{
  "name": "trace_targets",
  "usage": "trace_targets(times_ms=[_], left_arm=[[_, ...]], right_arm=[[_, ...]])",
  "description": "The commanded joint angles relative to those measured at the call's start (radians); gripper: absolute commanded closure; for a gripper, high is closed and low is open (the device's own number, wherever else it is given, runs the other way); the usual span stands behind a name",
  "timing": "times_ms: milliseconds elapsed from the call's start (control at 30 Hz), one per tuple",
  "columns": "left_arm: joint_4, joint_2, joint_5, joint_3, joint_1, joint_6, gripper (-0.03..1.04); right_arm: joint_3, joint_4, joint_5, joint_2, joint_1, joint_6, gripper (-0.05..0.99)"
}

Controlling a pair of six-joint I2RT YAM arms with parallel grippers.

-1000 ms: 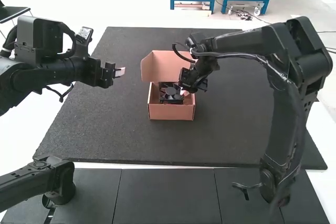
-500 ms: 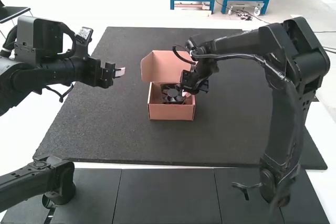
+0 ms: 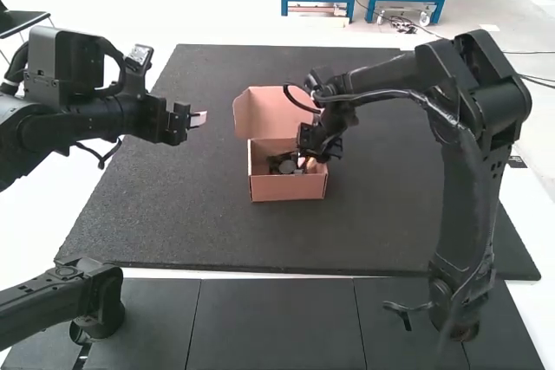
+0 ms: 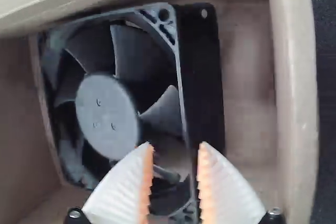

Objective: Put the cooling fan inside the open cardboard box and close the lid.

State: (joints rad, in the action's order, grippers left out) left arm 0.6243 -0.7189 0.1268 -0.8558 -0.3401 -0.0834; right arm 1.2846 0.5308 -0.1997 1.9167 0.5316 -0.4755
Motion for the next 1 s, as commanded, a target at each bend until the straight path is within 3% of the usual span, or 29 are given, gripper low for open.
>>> trace_targets(times_ms=[0,100,233,433,533,633,733,900,967], left_arm=[[-0.020,0.019,-0.007,0.006,0.009,-0.013,0.04],[-0.037,0.016,-0.007,0.015,0.010,-0.018,0.04],[-0.067,-0.007,-0.007,0.032,0.015,-0.024,0.04],[-0.120,-0.077,-0.009,0.020,0.023,-0.024,0.04],[-0.140,-0.120,-0.009,-0.002,0.023,-0.024,0.04],[-0.159,-0.169,-0.010,-0.022,0.023,-0.024,0.04],[-0.176,-0.209,-0.027,-0.042,0.023,-0.024,0.04],[-0.195,-0.264,-0.050,-0.068,0.023,-0.024,0.04],[-0.198,-0.284,-0.059,-0.081,0.023,-0.024,0.04]], right_arm=[[0.048,0.023,-0.017,-0.013,-0.008,0.021,0.56],[0.082,0.067,-0.021,-0.013,-0.007,0.069,0.35],[0.148,0.135,-0.046,-0.019,-0.008,0.146,0.32],[0.315,0.383,-0.244,-0.024,-0.019,0.268,0.30],[0.401,0.546,-0.294,-0.030,-0.033,0.374,0.30],[0.433,0.614,-0.270,-0.067,-0.061,0.485,0.30],[0.420,0.600,-0.175,-0.139,-0.091,0.568,0.30],[0.328,0.472,-0.063,-0.258,-0.134,0.686,0.30],[0.268,0.382,0.009,-0.312,-0.139,0.712,0.30]])
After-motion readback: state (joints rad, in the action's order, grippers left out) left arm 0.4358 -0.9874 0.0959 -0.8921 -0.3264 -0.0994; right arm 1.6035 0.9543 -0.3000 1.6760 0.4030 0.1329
